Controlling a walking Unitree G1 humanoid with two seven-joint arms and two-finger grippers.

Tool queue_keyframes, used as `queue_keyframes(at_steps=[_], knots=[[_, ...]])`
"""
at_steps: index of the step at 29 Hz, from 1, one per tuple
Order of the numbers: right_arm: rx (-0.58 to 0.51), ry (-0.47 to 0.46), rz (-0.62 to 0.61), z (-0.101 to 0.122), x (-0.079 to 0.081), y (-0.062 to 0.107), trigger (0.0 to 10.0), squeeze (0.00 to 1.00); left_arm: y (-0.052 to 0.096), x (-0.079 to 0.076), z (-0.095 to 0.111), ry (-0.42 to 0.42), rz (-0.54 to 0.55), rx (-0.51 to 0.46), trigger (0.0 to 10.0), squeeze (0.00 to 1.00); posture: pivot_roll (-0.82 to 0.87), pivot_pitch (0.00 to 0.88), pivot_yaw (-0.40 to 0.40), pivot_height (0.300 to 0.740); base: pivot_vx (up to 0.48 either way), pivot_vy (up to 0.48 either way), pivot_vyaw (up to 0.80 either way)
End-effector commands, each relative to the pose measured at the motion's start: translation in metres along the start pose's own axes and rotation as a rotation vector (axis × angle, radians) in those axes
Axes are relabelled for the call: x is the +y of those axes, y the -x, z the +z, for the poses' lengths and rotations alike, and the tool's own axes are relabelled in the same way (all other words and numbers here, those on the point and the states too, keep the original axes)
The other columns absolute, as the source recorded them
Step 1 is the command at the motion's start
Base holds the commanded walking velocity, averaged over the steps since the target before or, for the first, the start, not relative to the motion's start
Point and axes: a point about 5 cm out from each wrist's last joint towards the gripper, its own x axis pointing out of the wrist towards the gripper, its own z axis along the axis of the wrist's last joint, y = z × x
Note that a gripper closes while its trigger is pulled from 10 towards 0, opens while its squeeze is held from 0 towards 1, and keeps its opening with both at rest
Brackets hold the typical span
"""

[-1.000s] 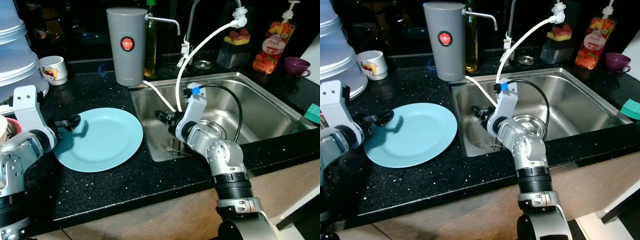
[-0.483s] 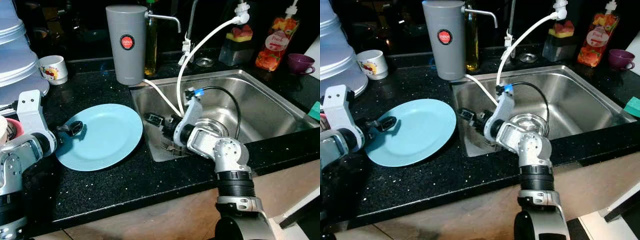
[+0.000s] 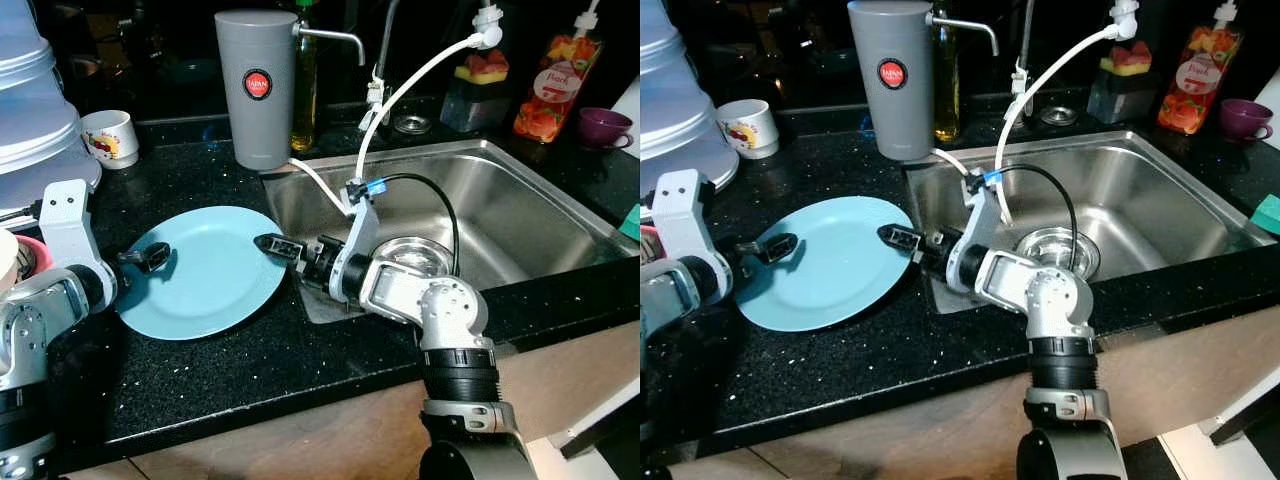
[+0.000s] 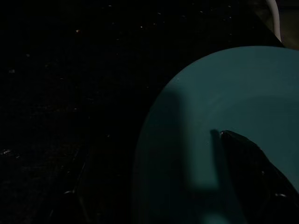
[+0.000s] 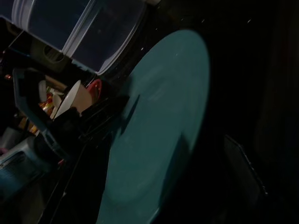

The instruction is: Kitchen organization

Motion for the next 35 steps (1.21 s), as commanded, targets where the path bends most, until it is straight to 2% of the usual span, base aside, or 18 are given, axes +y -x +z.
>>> queue_keyframes(at_steps=[1,18,21,24,26,28,29,30,31,35], knots=[[0.018,-0.011,0.047,-0.005,0.009,-0.001,0.0,0.00,-0.003,-0.001,-0.008,-0.008,-0.005,0.047,10.0,0.00,0.00,0.082,0.034,0.740,0.000,0.000,0.00],[0.046,-0.036,0.090,-0.014,0.016,0.000,0.0,0.00,-0.005,-0.005,-0.008,-0.027,-0.015,0.047,10.0,0.00,0.00,0.051,0.033,0.740,0.000,0.000,0.00],[0.057,-0.038,0.081,-0.017,0.015,0.000,0.0,0.00,-0.005,-0.006,-0.006,-0.051,-0.009,0.035,10.0,0.00,0.00,0.047,0.033,0.740,0.000,0.000,0.00],[0.058,-0.036,0.055,-0.017,0.011,0.000,0.0,0.00,-0.005,-0.007,0.006,-0.107,0.017,-0.062,10.0,0.00,0.00,0.040,0.032,0.740,0.000,0.000,0.00],[0.047,-0.037,0.029,-0.016,0.007,0.001,0.0,0.00,-0.002,-0.011,0.021,-0.138,0.011,-0.183,10.0,0.00,0.00,0.038,0.032,0.740,0.000,0.000,0.00],[0.024,-0.043,-0.004,-0.011,0.001,0.002,0.0,0.00,0.002,-0.019,0.036,-0.131,-0.026,-0.315,10.0,0.00,0.00,0.038,0.032,0.740,0.000,0.000,0.00],[0.024,-0.043,-0.004,-0.011,0.001,0.002,0.0,0.00,0.002,-0.019,0.036,-0.131,-0.026,-0.315,10.0,0.00,0.00,0.038,0.032,0.740,0.000,0.000,0.00],[0.003,-0.049,-0.029,-0.005,-0.003,0.003,0.0,0.00,0.006,-0.025,0.046,-0.067,-0.065,-0.391,10.0,1.00,0.00,0.036,0.030,0.740,0.000,0.000,0.00],[-0.005,-0.047,-0.039,-0.003,-0.005,0.004,0.0,0.00,0.007,-0.027,0.048,-0.038,-0.084,-0.413,10.0,1.00,-0.01,0.036,0.031,0.740,0.000,0.000,0.00],[-0.027,-0.039,-0.070,0.005,-0.012,0.008,0.0,0.00,0.009,-0.032,0.053,-0.072,-0.096,-0.458,10.0,1.00,-0.01,0.039,0.027,0.740,0.000,0.000,0.00]])
